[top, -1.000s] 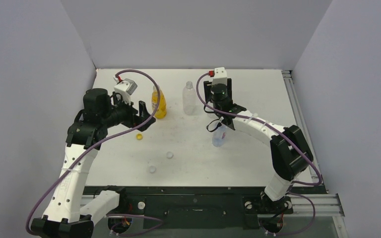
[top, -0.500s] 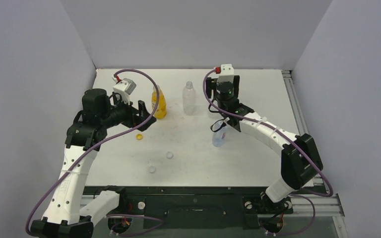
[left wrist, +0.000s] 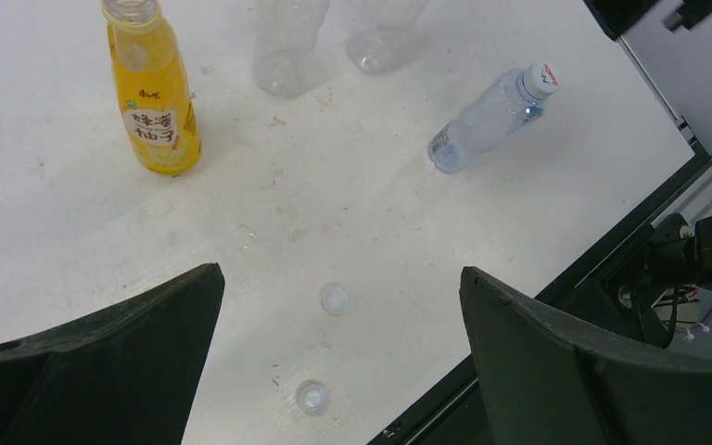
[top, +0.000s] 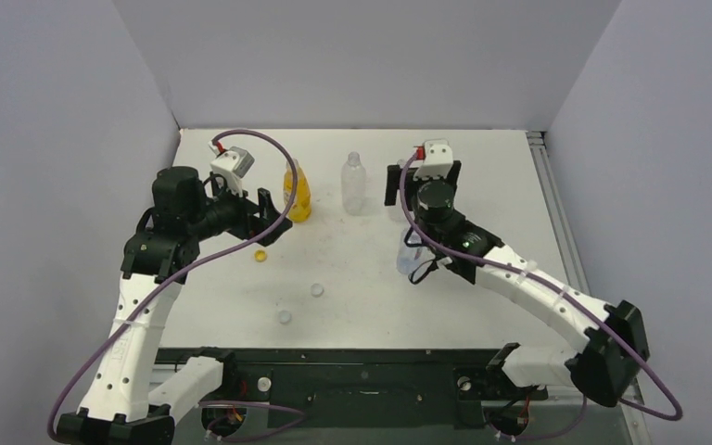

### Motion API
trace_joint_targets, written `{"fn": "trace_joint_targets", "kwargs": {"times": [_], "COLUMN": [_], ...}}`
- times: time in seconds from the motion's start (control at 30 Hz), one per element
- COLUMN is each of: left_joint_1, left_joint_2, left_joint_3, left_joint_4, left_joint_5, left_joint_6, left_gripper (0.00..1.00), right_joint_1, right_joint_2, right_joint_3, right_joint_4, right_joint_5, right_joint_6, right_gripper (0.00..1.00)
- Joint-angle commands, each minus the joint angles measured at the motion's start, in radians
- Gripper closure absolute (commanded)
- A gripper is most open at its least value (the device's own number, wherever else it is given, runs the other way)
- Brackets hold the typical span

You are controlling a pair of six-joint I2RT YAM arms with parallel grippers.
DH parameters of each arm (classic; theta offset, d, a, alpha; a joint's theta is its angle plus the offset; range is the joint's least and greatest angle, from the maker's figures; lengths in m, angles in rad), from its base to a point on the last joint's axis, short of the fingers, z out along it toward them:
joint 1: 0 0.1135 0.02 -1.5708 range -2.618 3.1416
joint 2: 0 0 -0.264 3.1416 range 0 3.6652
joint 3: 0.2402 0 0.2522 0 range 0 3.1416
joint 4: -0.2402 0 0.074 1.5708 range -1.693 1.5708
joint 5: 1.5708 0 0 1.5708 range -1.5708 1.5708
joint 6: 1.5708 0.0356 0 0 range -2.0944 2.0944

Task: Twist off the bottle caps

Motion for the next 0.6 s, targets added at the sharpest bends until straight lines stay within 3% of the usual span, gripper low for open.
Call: {"fn": "trace_joint_targets", "kwargs": {"times": [0.0,0.2,0.37,0.57], "left_joint_1": [0.006,0.005,0.005,0.005], "left_joint_2": [0.014,0.014,0.005,-0.008], "left_joint_3": [0.033,0.032,0.030,0.024], "left_joint_4": [0.020,0.034,0.036,0.029], "left_joint_5": [0.000,0.022,0.038,0.043], "left_joint_6": [0.016,0.007,0.000,0.007], "left_gripper": [0.04,0.03,0.03,0.04], "right_joint_1": [0.070,0.087,0.087,0.083], "right_joint_2": [-0.187,-0.334,-0.291,-0.243], "right_joint_3": [-0.114,-0.280,-0.297,-0.315], "right_joint_4": [-0.106,-0.154,-0.164,-0.140], "right_joint_5": [0.052,-0.050,-0.189,-0.162], "right_joint_6": [0.125,0.210,0.188,0.182], "right_gripper": [0.15,0.16,0.21,0.32]}}
